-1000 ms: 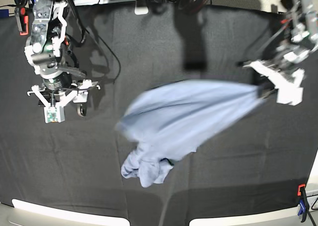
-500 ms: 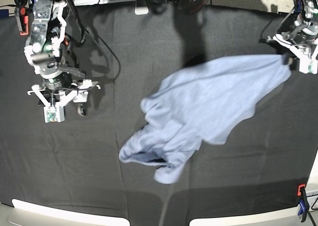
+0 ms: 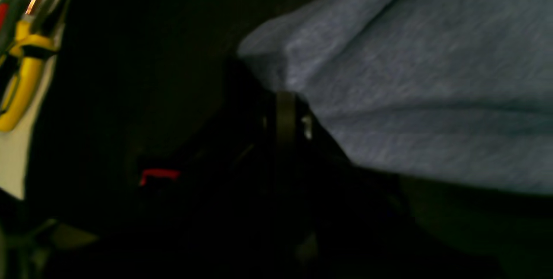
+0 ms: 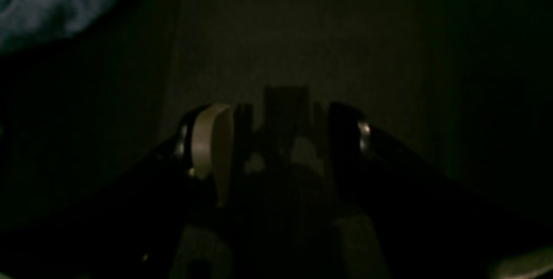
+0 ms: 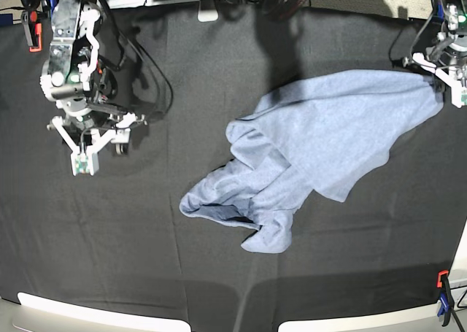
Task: Layout the t-shirt on the table in an organized manner, then fold the t-shirt properly
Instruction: 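Lift and drag the shirt away from the right gripper, spreading it, then reach the right gripper to the bunched shirt hem and grasp it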
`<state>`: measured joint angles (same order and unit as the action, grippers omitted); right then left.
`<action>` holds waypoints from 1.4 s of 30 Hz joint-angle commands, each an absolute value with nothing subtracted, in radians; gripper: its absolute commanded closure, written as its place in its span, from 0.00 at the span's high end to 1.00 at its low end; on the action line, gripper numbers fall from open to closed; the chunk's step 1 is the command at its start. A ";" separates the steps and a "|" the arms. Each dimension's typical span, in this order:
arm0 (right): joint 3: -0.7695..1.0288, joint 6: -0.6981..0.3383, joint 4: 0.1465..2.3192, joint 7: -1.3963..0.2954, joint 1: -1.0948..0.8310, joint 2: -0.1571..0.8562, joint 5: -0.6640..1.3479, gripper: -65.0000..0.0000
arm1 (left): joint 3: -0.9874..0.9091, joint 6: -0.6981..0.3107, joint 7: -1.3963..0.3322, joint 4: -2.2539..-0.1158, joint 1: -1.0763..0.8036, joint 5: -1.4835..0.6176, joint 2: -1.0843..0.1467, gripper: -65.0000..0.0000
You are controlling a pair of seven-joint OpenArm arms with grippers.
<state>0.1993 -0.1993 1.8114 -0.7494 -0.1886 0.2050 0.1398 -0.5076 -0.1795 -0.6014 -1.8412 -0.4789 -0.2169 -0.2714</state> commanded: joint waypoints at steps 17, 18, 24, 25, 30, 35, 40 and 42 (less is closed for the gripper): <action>-0.143 -0.201 1.723 -0.677 -0.052 0.016 0.015 0.53 | -0.517 -0.214 -0.553 -1.858 -0.443 -0.323 -0.286 0.33; -0.148 -0.196 1.691 -0.671 -0.025 -0.005 -0.008 0.53 | -0.517 -0.214 -0.552 -1.858 -0.443 -0.324 -0.286 0.33; -0.149 -0.146 1.568 -0.674 0.135 -0.069 -0.111 0.53 | -0.517 -0.214 -0.552 -1.858 -0.443 -0.323 -0.286 0.33; -0.149 -0.146 1.568 -0.678 0.156 -0.069 -0.118 0.53 | -0.517 -0.214 -0.552 -1.858 -0.443 -0.323 -0.287 0.33; -0.149 -0.145 1.554 -0.707 0.251 -0.035 -0.158 0.53 | -0.517 -0.217 -0.553 -1.858 -0.443 -0.323 -0.303 0.33; -0.160 -0.210 1.418 -0.721 0.319 0.031 -0.148 0.53 | -0.517 -0.217 -0.553 -1.858 -0.444 -0.324 -0.316 0.33; -0.253 -0.255 1.276 -0.718 0.375 0.080 -0.155 0.53 | -0.517 -0.217 -0.552 -1.858 -0.443 -0.323 -0.316 0.33; -0.298 -0.255 1.250 -0.710 0.399 0.092 -0.154 0.53 | -0.517 -0.217 -0.552 -1.858 -0.443 -0.324 -0.316 0.33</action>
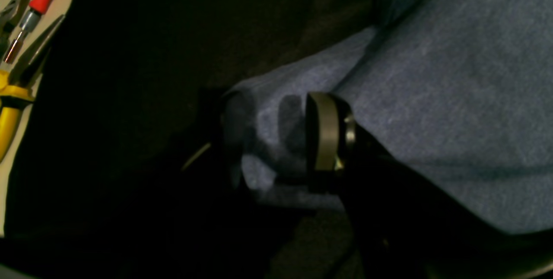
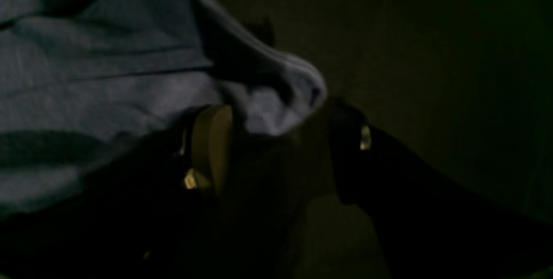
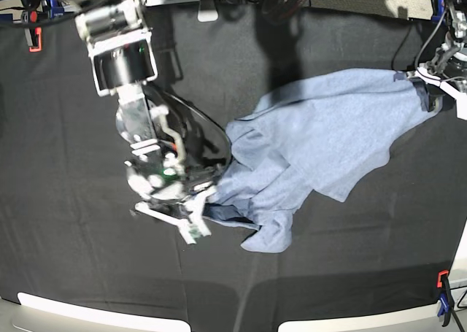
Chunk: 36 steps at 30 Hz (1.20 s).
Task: Layout the t-shirt on the table in an organized manner, then fold the t-shirt properly
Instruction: 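Reach the right gripper to the bunched shirt hem and grasp it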
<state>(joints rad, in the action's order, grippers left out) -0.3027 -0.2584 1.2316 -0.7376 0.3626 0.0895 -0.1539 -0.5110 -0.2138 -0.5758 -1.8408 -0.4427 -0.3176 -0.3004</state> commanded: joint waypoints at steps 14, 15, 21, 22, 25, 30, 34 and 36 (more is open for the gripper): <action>-0.492 -0.255 0.983 -0.692 0.605 0.097 -0.166 0.28 | -0.517 -0.217 -0.553 -1.858 -0.444 -0.323 -0.316 0.33; -0.492 -0.255 0.981 -0.691 0.613 0.097 -0.166 0.16 | -0.517 -0.217 -0.553 -1.858 -0.444 -0.323 -0.316 0.33; -0.491 -0.095 0.981 -0.658 0.686 0.097 -0.314 0.00 | -0.517 -0.217 -0.553 -1.858 -0.445 -0.323 -0.316 0.33; -0.491 -0.054 0.981 -0.650 0.706 0.099 -0.335 0.00 | -0.517 -0.217 -0.552 -1.858 -0.446 -0.324 -0.316 0.33; -0.490 -0.010 0.979 -0.633 0.772 0.102 -0.338 0.00 | -0.517 -0.217 -0.553 -1.858 -0.447 -0.324 -0.313 0.33; -0.490 0.010 0.879 -0.560 0.867 0.102 -0.338 0.00 | -0.517 -0.217 -0.553 -1.858 -0.447 -0.323 -0.313 0.33; -0.490 0.010 0.729 -0.461 0.914 0.102 -0.337 0.00 | -0.517 -0.217 -0.553 -1.858 -0.447 -0.323 -0.313 0.33; -0.490 0.010 0.672 -0.425 0.929 0.102 -0.337 0.19 | -0.517 -0.217 -0.553 -1.858 -0.447 -0.323 -0.313 0.33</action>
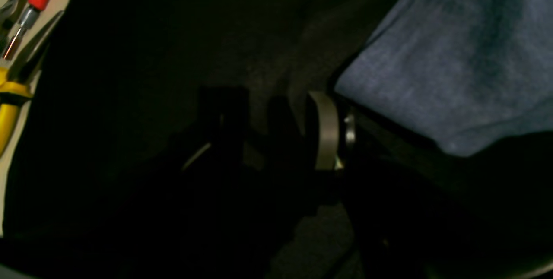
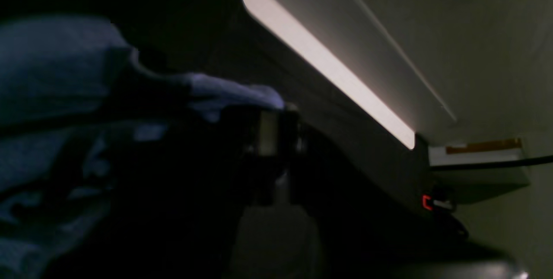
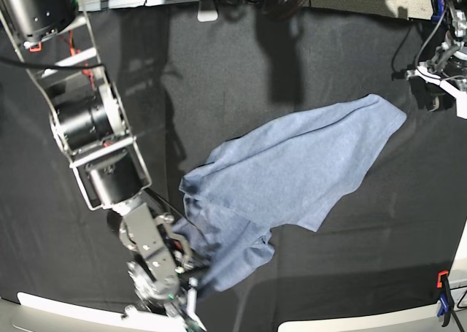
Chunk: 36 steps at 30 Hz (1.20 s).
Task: Layout the t-shirt on the table in an organized manner, then fold the t-shirt properly
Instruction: 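Reach the right gripper to the bunched shirt hem and grasp it, then release the hem and reposition both grippers over the shirt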
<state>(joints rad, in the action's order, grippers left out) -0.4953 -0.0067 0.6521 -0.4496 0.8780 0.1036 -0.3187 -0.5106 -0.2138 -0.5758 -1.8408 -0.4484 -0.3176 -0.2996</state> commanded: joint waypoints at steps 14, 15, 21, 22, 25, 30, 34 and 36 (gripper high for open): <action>-0.490 0.106 0.780 -0.459 0.939 0.100 -0.337 0.42 | -0.517 -0.217 -0.552 -1.858 -0.447 -0.323 -0.313 0.33; -0.490 0.106 0.793 -0.469 0.942 0.099 -0.337 0.42 | -0.517 -0.217 -0.552 -1.858 -0.447 -0.323 -0.313 0.33; -0.490 -0.164 0.794 -0.705 0.973 0.096 -0.155 0.42 | -0.517 -0.217 -0.552 -1.858 -0.447 -0.324 -0.313 0.33; -0.490 -0.199 0.794 -0.725 0.975 0.097 -0.134 0.42 | -0.517 -0.217 -0.552 -1.858 -0.447 -0.324 -0.313 0.33; -0.490 -0.197 0.794 -0.722 0.978 0.097 -0.134 0.42 | -0.517 -0.217 -0.553 -1.858 -0.447 -0.324 -0.313 0.33; -0.490 -0.160 0.794 -0.709 0.977 0.097 -0.117 0.42 | -0.517 -0.241 -0.498 -1.859 -0.446 -0.355 -0.314 0.33; -0.490 -0.208 0.795 -0.723 0.950 0.098 -0.085 0.42 | -0.509 -0.323 -0.462 -1.859 -0.411 -0.429 -0.314 0.33; -0.490 -0.279 0.812 -0.692 0.917 0.099 -0.089 0.42 | -0.499 -0.323 -0.479 -1.858 -0.371 -0.432 -0.314 0.33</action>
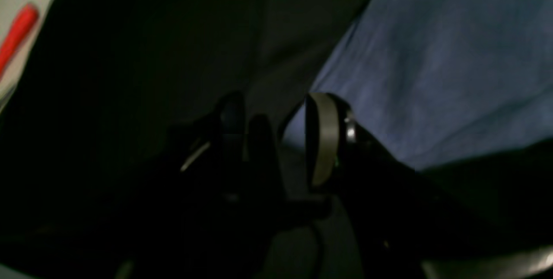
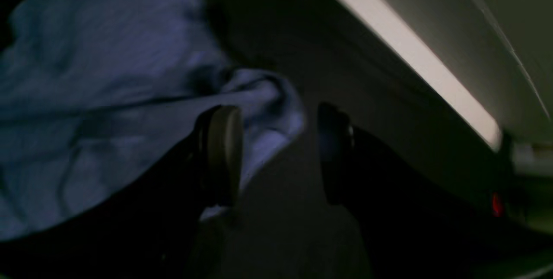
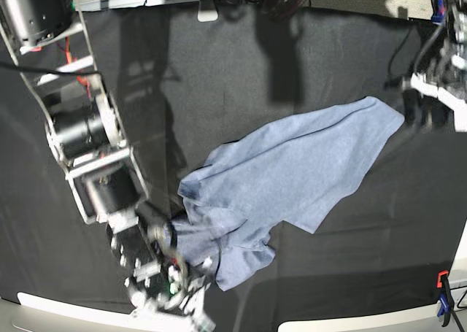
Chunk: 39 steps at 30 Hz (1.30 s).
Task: Layout the t-shirt on the table in an organized manner, then fold the t-shirt properly
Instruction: 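Release the hem and reposition both grippers over the shirt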
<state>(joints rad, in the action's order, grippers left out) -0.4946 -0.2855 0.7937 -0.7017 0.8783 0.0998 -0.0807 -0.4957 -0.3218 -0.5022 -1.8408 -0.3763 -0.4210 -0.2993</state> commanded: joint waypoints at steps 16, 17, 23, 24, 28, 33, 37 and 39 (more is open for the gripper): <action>-0.471 -0.269 1.495 -0.867 0.387 0.204 -0.089 0.42 | -0.191 -0.323 -0.507 -1.676 0.020 -0.394 -0.314 0.33; -0.451 -0.269 1.525 -0.868 0.344 0.205 -0.089 0.42 | -0.167 -0.323 -0.507 -1.642 0.052 -0.394 -0.314 0.33; -0.305 -0.270 1.747 -0.846 0.094 0.205 -0.094 0.42 | -0.011 -0.322 -0.495 -1.391 0.258 -0.395 -0.313 0.33; -0.283 -0.270 1.789 -0.846 0.057 0.205 -0.097 0.42 | 0.017 -0.323 -0.490 -1.349 0.291 -0.395 -0.313 0.33; -0.217 -0.270 1.921 -0.846 -0.069 0.205 -0.097 0.42 | 0.115 -0.323 -0.462 -1.177 0.414 -0.390 -0.305 0.33; -0.200 -0.270 2.011 -0.842 -0.159 0.204 -0.097 0.42 | 0.167 -0.322 -0.394 -0.926 0.544 -0.324 -0.256 0.33; -0.200 -0.270 2.048 -0.842 -0.186 0.205 -0.097 0.42 | 0.167 -0.323 -0.335 -0.714 0.632 -0.226 -0.207 0.33; -0.200 -0.270 2.051 -0.846 -0.189 0.204 -0.097 0.42 | 0.167 -0.322 -0.271 -0.619 0.665 -0.155 -0.190 0.33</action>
